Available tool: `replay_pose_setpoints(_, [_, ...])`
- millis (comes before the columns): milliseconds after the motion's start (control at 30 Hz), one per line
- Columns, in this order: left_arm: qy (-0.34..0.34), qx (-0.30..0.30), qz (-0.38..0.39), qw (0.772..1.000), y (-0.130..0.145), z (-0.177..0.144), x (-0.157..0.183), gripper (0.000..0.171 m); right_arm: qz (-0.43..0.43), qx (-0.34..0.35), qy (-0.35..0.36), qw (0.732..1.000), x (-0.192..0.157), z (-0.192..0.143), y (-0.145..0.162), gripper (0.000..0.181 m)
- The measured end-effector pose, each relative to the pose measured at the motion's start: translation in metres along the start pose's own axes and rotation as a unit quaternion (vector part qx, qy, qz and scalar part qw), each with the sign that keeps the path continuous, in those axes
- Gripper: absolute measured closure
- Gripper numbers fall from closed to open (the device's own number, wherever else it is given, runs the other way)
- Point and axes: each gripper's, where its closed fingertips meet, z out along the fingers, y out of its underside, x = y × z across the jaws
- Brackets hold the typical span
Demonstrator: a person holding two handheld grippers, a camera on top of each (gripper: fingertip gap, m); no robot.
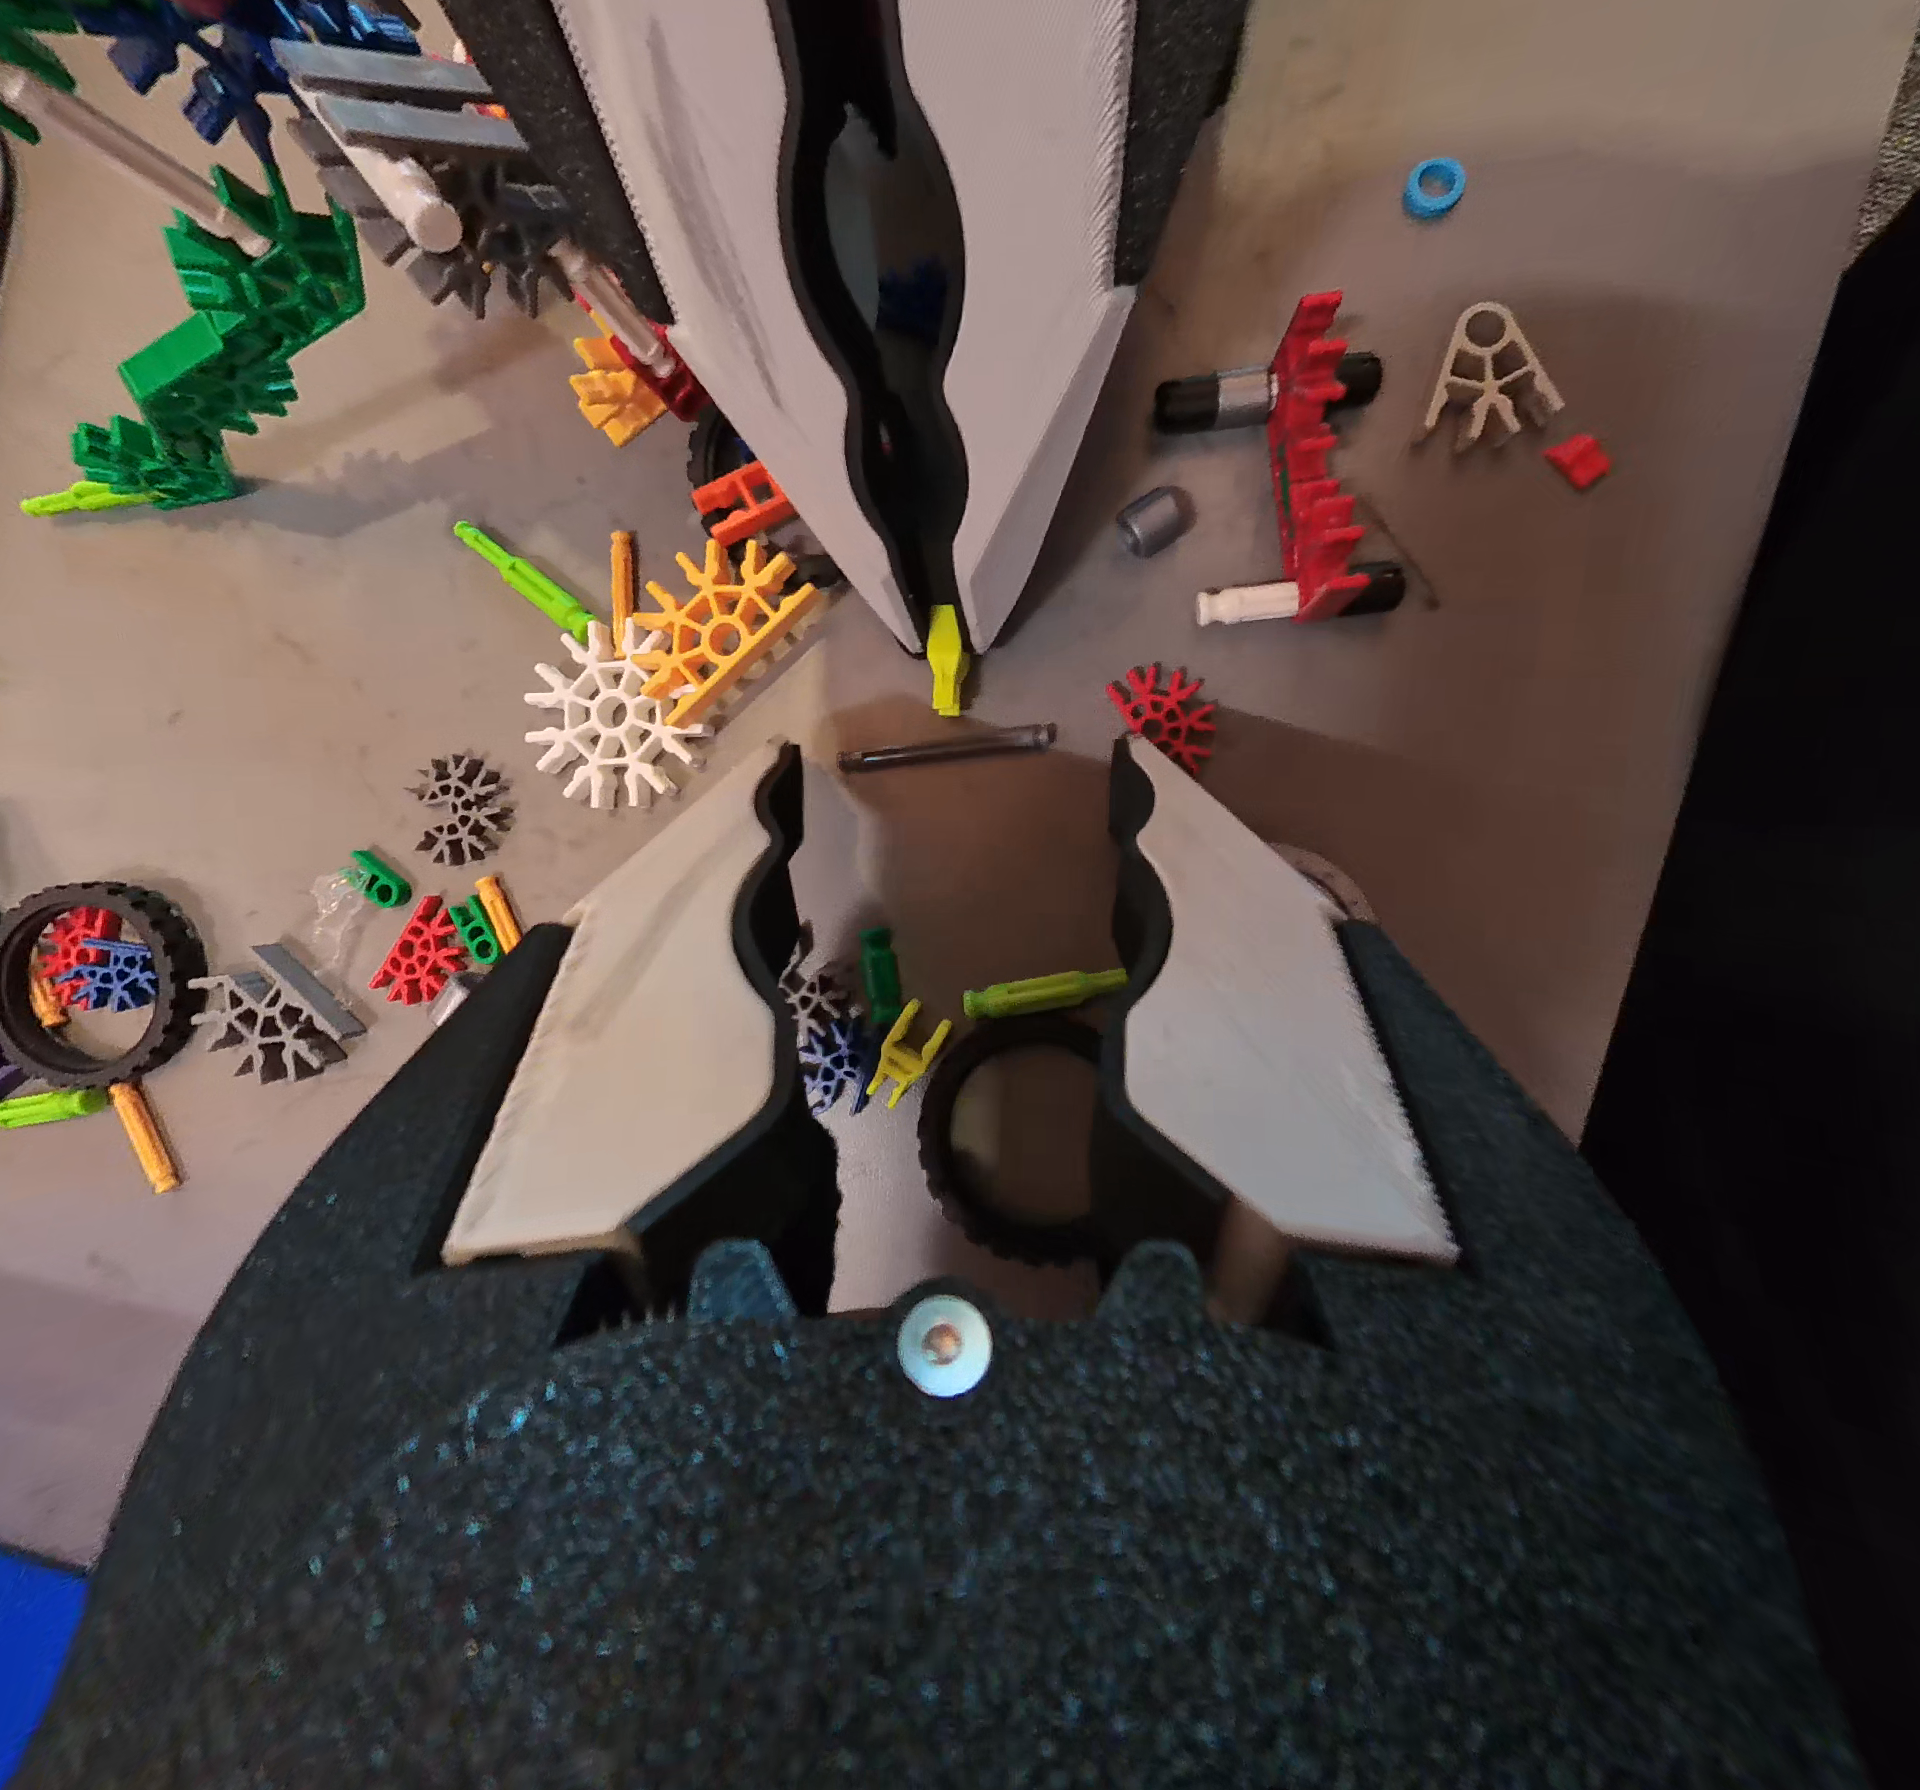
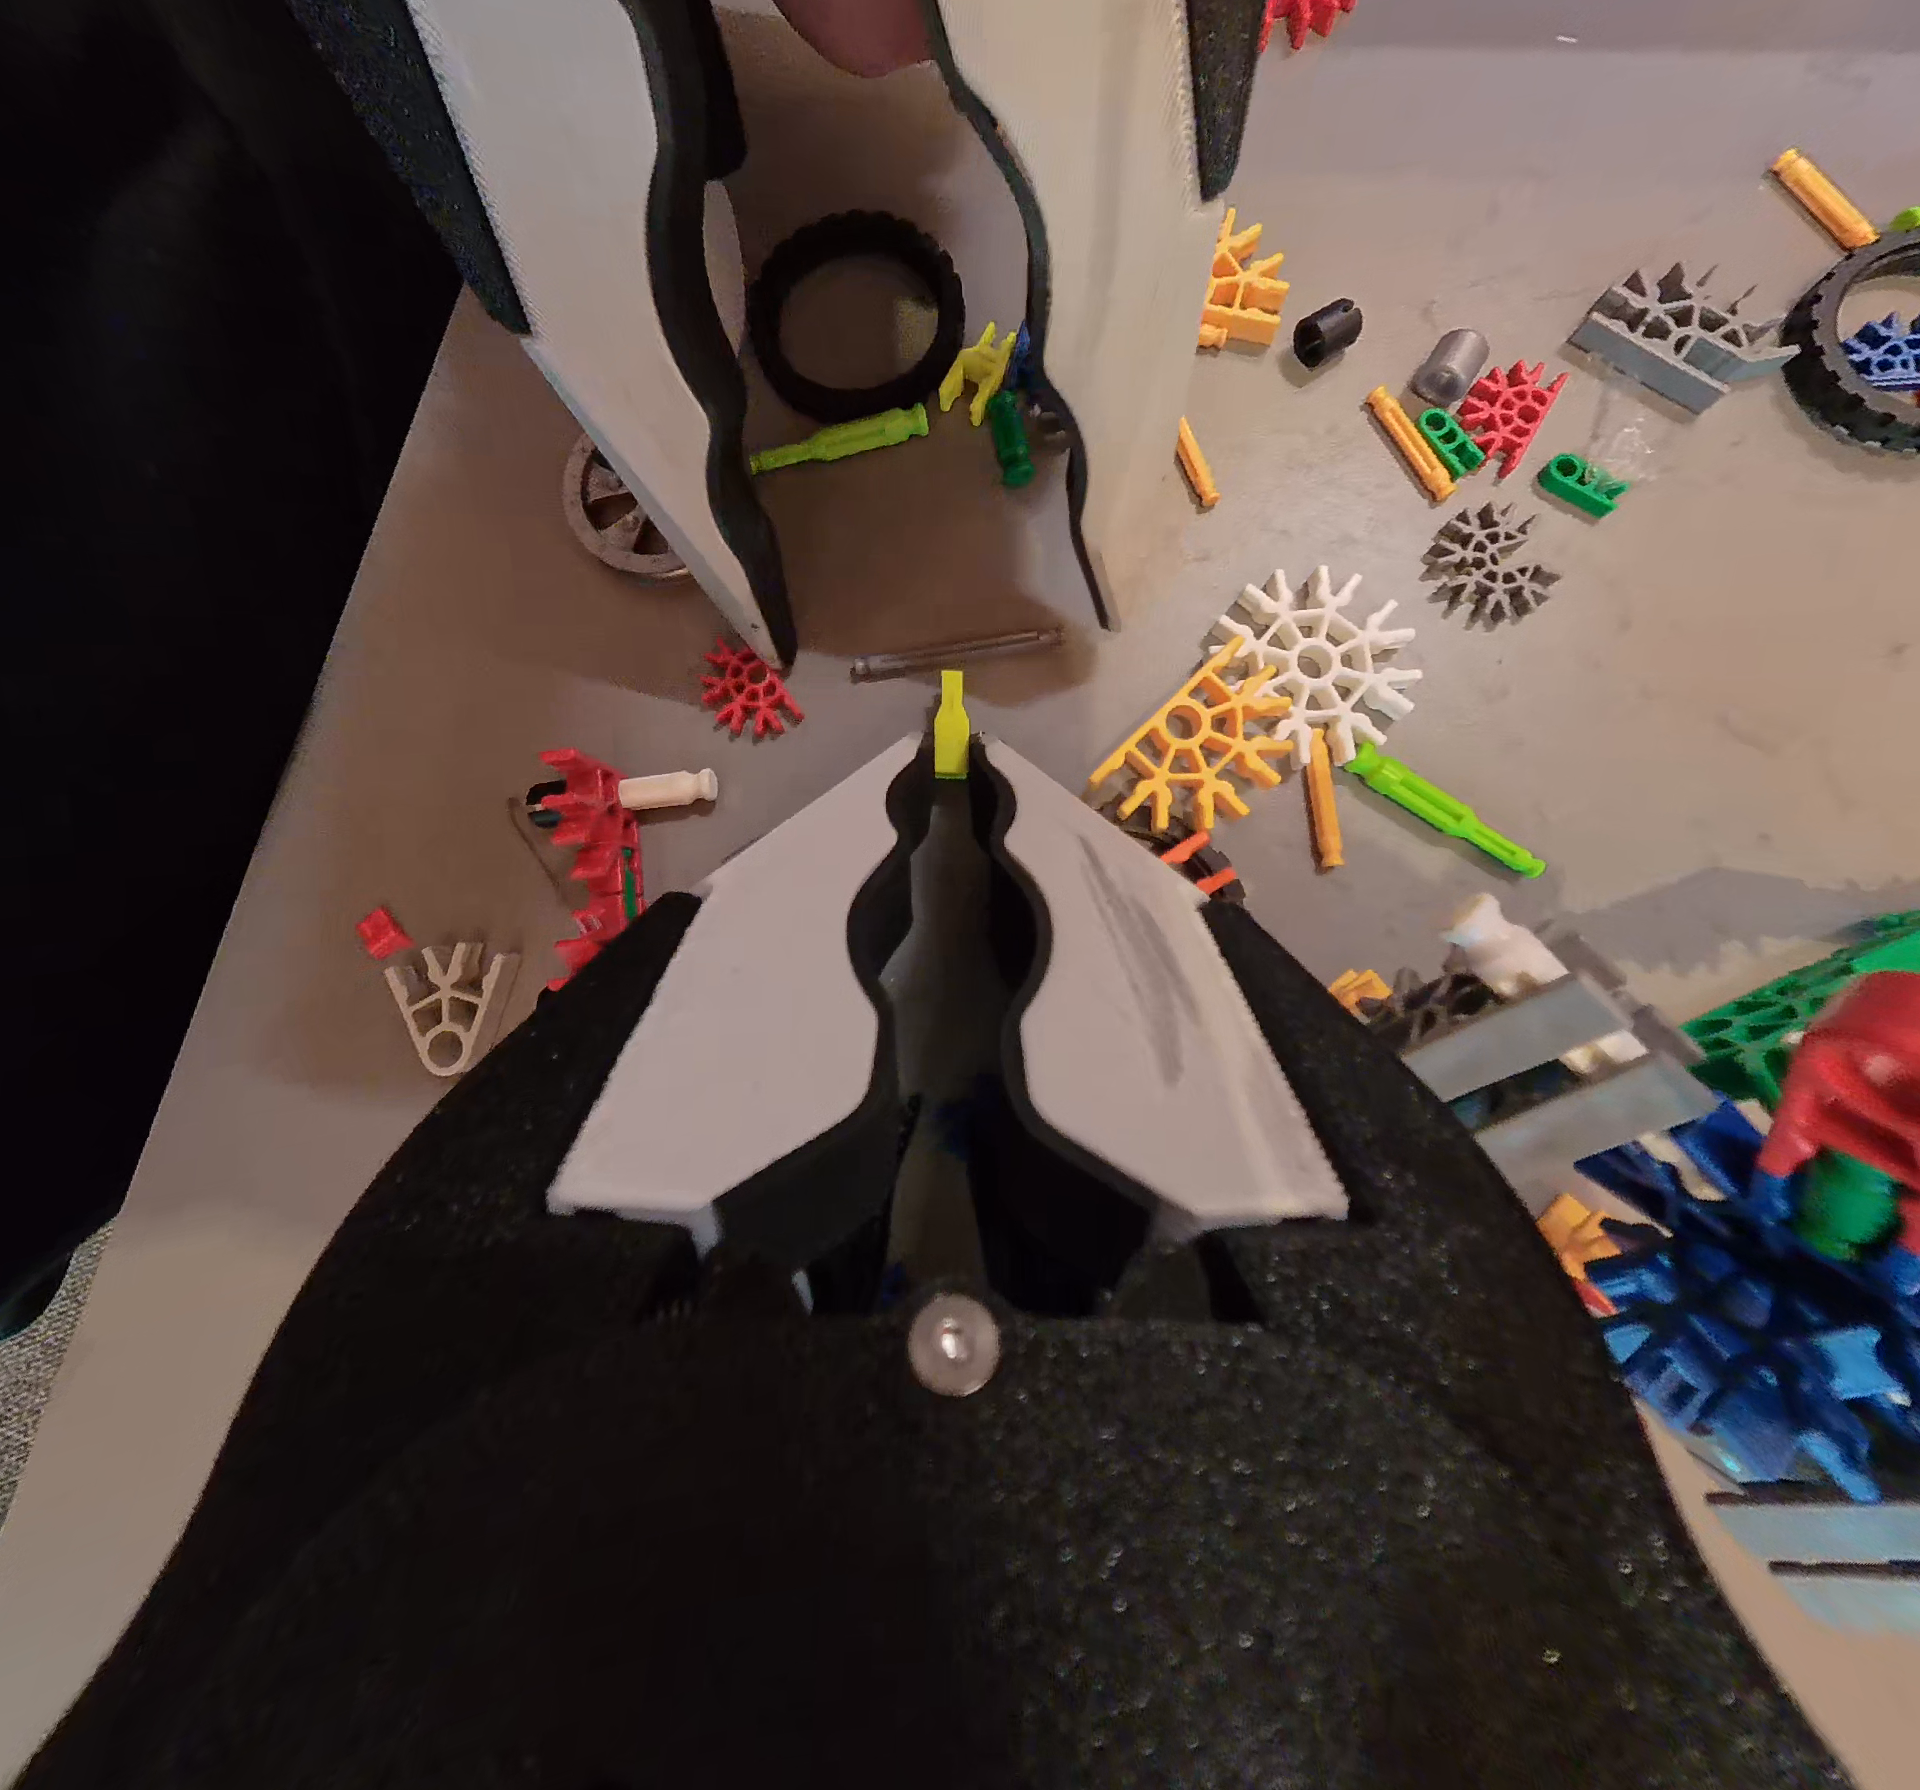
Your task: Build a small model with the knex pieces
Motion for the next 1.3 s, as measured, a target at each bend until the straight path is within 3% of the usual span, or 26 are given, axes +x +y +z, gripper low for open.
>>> replay_pose_setpoints(167, [-0.020, 0.004, 0.002, 1.000, -0.0018, 0.0013, -0.0074, 0.117, 0.000, 0.000, 0.001, 1.000, -0.0002, 0.0002, -0.0001, 0.176])
replay_pose_setpoints(367, [-0.008, 0.000, 0.011, 1.000, -0.0019, 0.0022, -0.0014, 0.139, 0.001, 0.001, 0.000, 1.000, -0.0001, 0.0001, 0.0001, 0.176])
replay_pose_setpoints(567, [-0.031, -0.006, 0.007, 0.999, 0.0001, 0.0006, -0.0091, 0.131, 0.001, 0.001, 0.000, 1.000, -0.0002, 0.0001, 0.0002, 0.176])
replay_pose_setpoints(1300, [0.032, -0.007, -0.050, 0.998, 0.0030, 0.0034, -0.0073, 0.132, 0.006, 0.002, -0.004, 1.000, -0.0004, 0.0001, 0.0005, 0.176])
